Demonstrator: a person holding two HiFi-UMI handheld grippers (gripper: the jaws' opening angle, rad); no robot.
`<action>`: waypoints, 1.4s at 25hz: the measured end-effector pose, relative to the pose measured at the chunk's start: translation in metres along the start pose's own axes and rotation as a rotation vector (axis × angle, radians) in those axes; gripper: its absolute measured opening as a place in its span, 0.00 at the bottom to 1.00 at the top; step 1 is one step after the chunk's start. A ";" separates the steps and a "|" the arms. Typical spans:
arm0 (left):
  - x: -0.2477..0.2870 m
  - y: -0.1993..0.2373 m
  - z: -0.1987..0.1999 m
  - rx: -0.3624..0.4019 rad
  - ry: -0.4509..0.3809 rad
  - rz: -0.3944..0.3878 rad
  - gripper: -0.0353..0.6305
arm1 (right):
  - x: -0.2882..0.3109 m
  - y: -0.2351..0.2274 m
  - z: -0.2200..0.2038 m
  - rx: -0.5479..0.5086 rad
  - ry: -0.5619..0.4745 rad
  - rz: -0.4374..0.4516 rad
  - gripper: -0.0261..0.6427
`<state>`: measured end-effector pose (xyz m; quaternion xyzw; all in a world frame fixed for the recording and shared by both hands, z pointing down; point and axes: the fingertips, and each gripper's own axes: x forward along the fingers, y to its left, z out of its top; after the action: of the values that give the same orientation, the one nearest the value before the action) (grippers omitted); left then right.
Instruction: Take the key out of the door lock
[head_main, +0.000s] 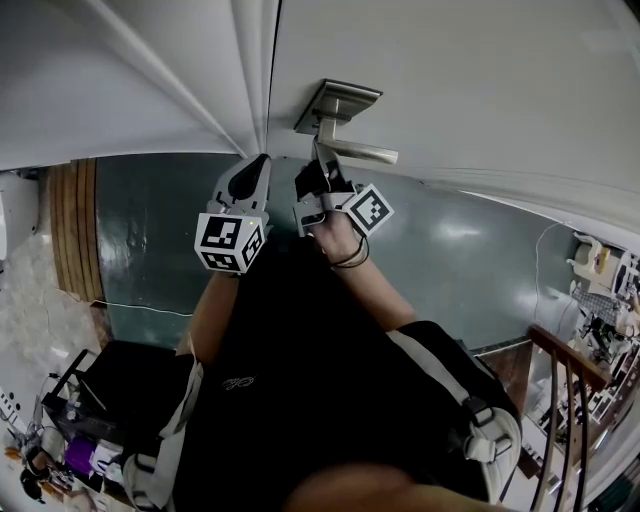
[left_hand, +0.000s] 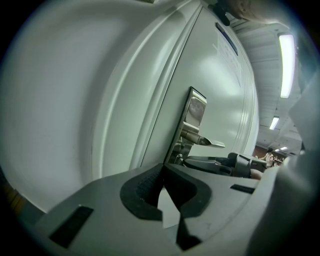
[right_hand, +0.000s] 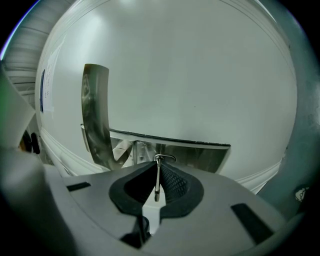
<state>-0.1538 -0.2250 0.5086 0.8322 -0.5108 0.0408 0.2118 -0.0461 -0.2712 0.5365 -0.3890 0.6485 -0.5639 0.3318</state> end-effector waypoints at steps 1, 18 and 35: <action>0.000 0.000 0.000 0.000 0.001 0.002 0.09 | 0.000 0.000 0.000 0.003 0.000 0.000 0.08; 0.009 0.004 -0.003 0.002 0.008 0.015 0.09 | 0.001 -0.009 -0.006 -0.020 0.051 -0.006 0.08; -0.012 -0.028 -0.012 0.004 0.001 0.099 0.09 | -0.034 -0.001 -0.016 -0.146 0.224 0.010 0.08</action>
<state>-0.1336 -0.1996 0.5071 0.8064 -0.5511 0.0527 0.2080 -0.0433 -0.2338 0.5399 -0.3433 0.7229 -0.5535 0.2309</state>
